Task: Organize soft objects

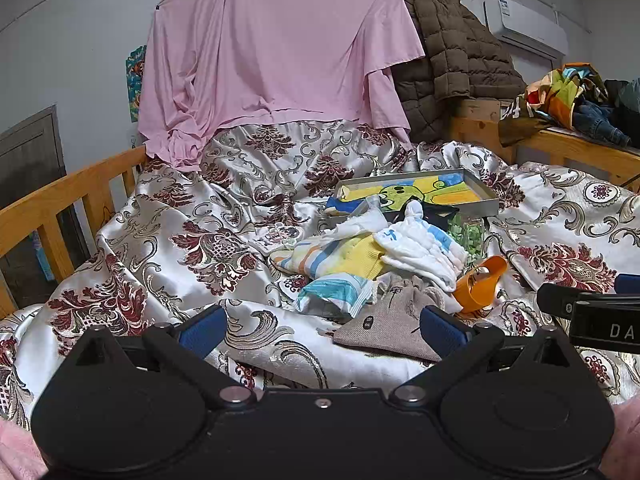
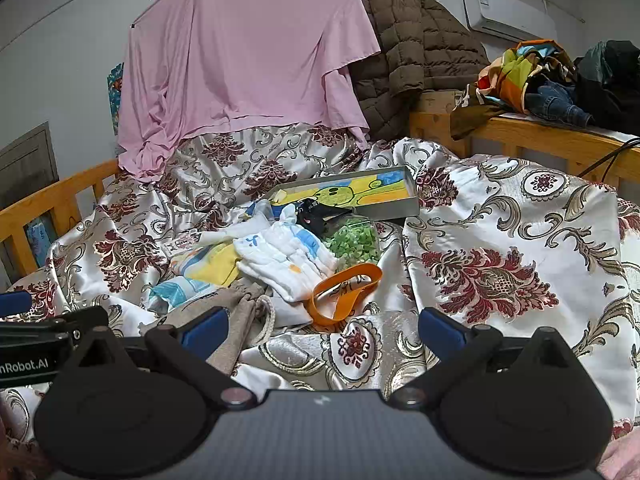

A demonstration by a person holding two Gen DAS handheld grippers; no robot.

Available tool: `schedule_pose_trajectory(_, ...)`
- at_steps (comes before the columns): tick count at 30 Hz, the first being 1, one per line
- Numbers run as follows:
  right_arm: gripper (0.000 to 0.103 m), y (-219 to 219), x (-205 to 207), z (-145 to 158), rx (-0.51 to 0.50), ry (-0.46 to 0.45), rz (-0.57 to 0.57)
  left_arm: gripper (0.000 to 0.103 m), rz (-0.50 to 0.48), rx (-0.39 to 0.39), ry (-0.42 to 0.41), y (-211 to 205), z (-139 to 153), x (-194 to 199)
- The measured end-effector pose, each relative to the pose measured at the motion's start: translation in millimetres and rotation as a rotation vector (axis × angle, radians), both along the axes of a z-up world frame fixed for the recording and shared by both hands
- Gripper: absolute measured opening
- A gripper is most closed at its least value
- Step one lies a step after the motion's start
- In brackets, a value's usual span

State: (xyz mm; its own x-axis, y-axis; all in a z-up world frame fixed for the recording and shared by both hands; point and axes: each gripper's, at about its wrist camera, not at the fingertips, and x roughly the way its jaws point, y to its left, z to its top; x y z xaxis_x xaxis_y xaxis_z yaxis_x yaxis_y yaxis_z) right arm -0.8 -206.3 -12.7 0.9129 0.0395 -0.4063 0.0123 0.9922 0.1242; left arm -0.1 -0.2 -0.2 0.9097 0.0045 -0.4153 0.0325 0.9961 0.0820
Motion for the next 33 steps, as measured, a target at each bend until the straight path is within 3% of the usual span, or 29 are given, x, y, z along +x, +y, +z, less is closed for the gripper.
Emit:
schedule_pose_trajectory(18,0.103,2,3,-4,0.004,0.023,-0.019,0.102,-0.007,-0.004,0.015,0,0,2)
schedule_pose_trajectory(28,0.103,-23,44,-9,0.037,0.111,0.072,0.102,-0.140,0.027,0.077,-3,-9,48)
schedule_pose_trajectory(33,0.103,-42,84,-17,0.050,0.181,0.132,0.102,-0.258,0.057,0.116,-15,-14,83)
